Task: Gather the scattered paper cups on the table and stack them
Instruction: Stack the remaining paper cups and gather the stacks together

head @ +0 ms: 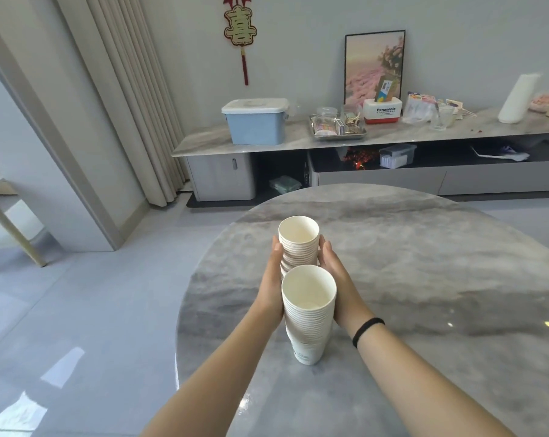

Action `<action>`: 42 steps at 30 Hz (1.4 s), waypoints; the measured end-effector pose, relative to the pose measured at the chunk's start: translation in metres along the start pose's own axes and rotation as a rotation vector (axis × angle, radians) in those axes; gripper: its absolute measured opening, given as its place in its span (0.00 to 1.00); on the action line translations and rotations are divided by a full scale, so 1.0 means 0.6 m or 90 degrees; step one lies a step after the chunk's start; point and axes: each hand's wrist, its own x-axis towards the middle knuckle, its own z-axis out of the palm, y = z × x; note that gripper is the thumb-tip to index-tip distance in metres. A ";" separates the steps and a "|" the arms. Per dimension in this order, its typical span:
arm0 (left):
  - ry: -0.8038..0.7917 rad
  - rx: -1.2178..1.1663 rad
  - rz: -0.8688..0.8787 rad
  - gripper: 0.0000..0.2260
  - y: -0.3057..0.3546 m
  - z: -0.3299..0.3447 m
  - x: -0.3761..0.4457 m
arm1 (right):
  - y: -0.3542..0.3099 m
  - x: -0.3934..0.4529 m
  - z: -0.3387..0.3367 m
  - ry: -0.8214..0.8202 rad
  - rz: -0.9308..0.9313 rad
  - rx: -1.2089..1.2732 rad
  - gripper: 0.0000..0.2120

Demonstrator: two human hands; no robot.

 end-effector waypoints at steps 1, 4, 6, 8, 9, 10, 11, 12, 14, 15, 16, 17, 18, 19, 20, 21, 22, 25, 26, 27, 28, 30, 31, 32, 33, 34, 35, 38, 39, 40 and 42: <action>0.022 0.022 -0.002 0.21 0.005 0.008 -0.014 | 0.012 0.009 -0.004 0.016 -0.016 -0.008 0.22; 0.059 -0.087 -0.029 0.20 -0.083 -0.069 0.067 | -0.175 -0.169 0.084 -0.042 -0.018 0.082 0.27; 0.072 -0.117 -0.041 0.21 -0.108 -0.111 0.095 | -0.230 -0.197 0.119 -0.030 0.006 0.123 0.27; 0.082 -0.104 -0.024 0.23 -0.110 -0.126 0.104 | -0.237 -0.193 0.139 -0.050 -0.007 0.122 0.27; 0.074 -0.086 -0.012 0.25 -0.105 -0.131 0.103 | -0.234 -0.186 0.147 -0.044 -0.004 0.113 0.28; 0.063 -0.081 -0.003 0.27 -0.100 -0.138 0.104 | -0.229 -0.180 0.157 -0.029 -0.005 0.107 0.28; 0.072 -0.092 -0.005 0.28 -0.091 -0.148 0.102 | -0.223 -0.168 0.169 -0.025 -0.011 0.103 0.28; 0.090 -0.097 -0.003 0.29 -0.088 -0.162 0.104 | -0.218 -0.159 0.181 -0.027 -0.011 0.096 0.28; 0.118 -0.091 0.000 0.28 -0.078 -0.194 0.108 | -0.213 -0.144 0.212 -0.055 -0.022 0.105 0.27; 0.132 -0.088 0.004 0.28 -0.070 -0.209 0.108 | -0.210 -0.135 0.228 -0.068 -0.029 0.107 0.27; 0.135 -0.086 0.010 0.28 -0.070 -0.228 0.115 | -0.208 -0.129 0.244 -0.075 -0.035 0.104 0.26; 0.137 -0.081 0.010 0.26 -0.068 -0.245 0.120 | -0.210 -0.125 0.259 -0.072 -0.036 0.097 0.25; 0.148 -0.071 0.015 0.24 -0.065 -0.259 0.125 | -0.211 -0.121 0.272 -0.065 -0.033 0.089 0.24; 0.161 -0.059 0.017 0.22 -0.059 -0.271 0.129 | -0.214 -0.118 0.282 -0.053 -0.033 0.087 0.23; 0.182 -0.046 0.016 0.21 -0.055 -0.279 0.134 | -0.216 -0.114 0.288 -0.043 -0.031 0.084 0.23; 0.199 -0.033 0.010 0.21 -0.050 -0.284 0.134 | -0.218 -0.110 0.294 -0.028 -0.029 0.081 0.22; 0.212 -0.023 0.002 0.20 -0.048 -0.284 0.135 | -0.221 -0.107 0.294 -0.008 -0.028 0.079 0.22; 0.254 -0.004 -0.026 0.21 -0.051 -0.291 0.140 | -0.224 -0.101 0.290 0.036 -0.033 0.067 0.18; 0.262 -0.003 -0.030 0.21 -0.052 -0.293 0.141 | -0.226 -0.103 0.291 0.045 -0.036 0.051 0.17; 0.267 -0.005 -0.031 0.21 -0.053 -0.295 0.142 | -0.226 -0.103 0.292 0.054 -0.038 0.034 0.18; 0.271 -0.003 -0.031 0.21 -0.052 -0.295 0.142 | -0.225 -0.103 0.292 0.060 -0.040 0.017 0.18; 0.276 0.000 -0.030 0.20 -0.046 -0.291 0.139 | -0.223 -0.098 0.291 0.062 -0.039 -0.006 0.20; 0.276 -0.001 -0.032 0.20 -0.044 -0.289 0.138 | -0.220 -0.096 0.290 0.061 -0.036 -0.012 0.21; 0.274 -0.005 -0.036 0.20 -0.043 -0.287 0.137 | -0.219 -0.095 0.290 0.057 -0.035 -0.012 0.21; 0.274 -0.007 -0.040 0.20 -0.042 -0.285 0.134 | -0.218 -0.095 0.289 0.052 -0.031 -0.007 0.22; 0.277 -0.009 -0.043 0.20 -0.042 -0.286 0.133 | -0.216 -0.095 0.288 0.047 -0.028 0.002 0.22; 0.284 -0.012 -0.044 0.21 -0.045 -0.288 0.133 | -0.215 -0.097 0.288 0.044 -0.027 0.002 0.22; 0.311 0.007 -0.048 0.21 -0.046 -0.289 0.128 | -0.212 -0.097 0.287 0.041 -0.032 -0.005 0.19; 0.318 0.019 -0.046 0.22 -0.045 -0.288 0.125 | -0.212 -0.099 0.288 0.040 -0.023 -0.008 0.16; 0.323 0.033 -0.041 0.23 -0.044 -0.289 0.122 | -0.212 -0.100 0.288 0.042 -0.021 -0.011 0.13; 0.347 0.047 -0.036 0.22 -0.033 -0.283 0.112 | -0.221 -0.112 0.289 0.056 -0.030 -0.005 0.12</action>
